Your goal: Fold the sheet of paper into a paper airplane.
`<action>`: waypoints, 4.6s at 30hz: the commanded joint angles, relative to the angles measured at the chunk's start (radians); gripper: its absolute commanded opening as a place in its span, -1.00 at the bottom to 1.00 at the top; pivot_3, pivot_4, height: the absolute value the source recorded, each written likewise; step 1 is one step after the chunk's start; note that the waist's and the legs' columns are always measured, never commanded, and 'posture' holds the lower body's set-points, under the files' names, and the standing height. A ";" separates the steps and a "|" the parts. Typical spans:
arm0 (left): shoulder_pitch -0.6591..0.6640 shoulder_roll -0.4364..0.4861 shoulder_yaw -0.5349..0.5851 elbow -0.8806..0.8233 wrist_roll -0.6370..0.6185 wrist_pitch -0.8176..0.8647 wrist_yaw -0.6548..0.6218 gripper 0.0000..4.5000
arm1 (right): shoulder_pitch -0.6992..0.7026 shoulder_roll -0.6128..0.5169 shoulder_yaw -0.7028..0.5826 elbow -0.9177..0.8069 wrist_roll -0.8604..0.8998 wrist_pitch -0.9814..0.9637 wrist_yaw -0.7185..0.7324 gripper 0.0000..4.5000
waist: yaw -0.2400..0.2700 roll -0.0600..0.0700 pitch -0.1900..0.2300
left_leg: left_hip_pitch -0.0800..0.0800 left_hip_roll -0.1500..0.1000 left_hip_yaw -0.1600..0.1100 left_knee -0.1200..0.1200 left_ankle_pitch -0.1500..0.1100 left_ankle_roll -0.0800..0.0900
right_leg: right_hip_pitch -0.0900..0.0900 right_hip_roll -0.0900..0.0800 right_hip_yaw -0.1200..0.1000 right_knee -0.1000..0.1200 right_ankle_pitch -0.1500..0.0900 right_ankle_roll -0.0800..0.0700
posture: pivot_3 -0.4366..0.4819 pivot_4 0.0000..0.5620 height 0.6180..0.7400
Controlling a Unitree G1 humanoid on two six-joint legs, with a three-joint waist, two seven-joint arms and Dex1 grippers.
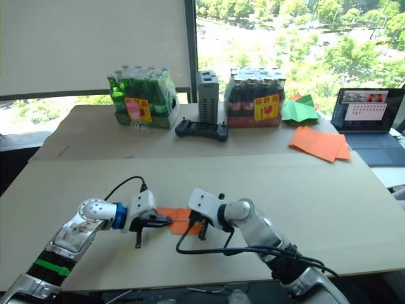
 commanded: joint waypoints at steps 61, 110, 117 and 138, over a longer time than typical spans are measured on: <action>0.274 0.076 0.356 -0.377 -0.416 0.353 0.145 -1.00 | -0.023 0.017 -0.277 0.016 0.365 0.131 0.095 -0.98 | -0.017 -0.002 0.004 | -0.018 0.000 0.001 0.000 0.000 -0.001 | -0.018 -0.001 0.000 0.001 0.007 -0.010 | -0.05 -0.47 0.72; 0.134 0.066 0.412 -0.344 -0.536 0.468 0.230 -1.00 | 0.130 -0.155 -0.031 0.110 -0.637 -1.228 -0.425 -0.86 | -0.020 -0.004 0.004 | -0.016 0.000 0.002 0.002 0.001 -0.002 | -0.017 0.001 0.002 0.002 0.007 -0.011 | -0.05 -0.47 0.72; 0.130 0.063 0.393 -0.345 -0.529 0.469 0.226 -1.00 | 0.173 -0.172 -0.047 0.080 -0.492 -1.160 -0.248 0.18 | -0.019 -0.004 0.004 | -0.016 0.000 0.002 0.002 0.001 -0.002 | -0.017 0.001 0.003 0.002 0.007 -0.011 | -0.05 -0.47 0.72; 0.127 0.064 0.373 -0.341 -0.524 0.458 0.219 -1.00 | 0.128 0.069 -0.093 -0.192 0.051 -0.023 -0.028 -0.98 | -0.015 -0.004 0.004 | -0.016 0.001 0.001 0.002 0.000 -0.002 | -0.017 0.002 0.002 0.004 0.008 -0.012 | -0.05 -0.47 0.72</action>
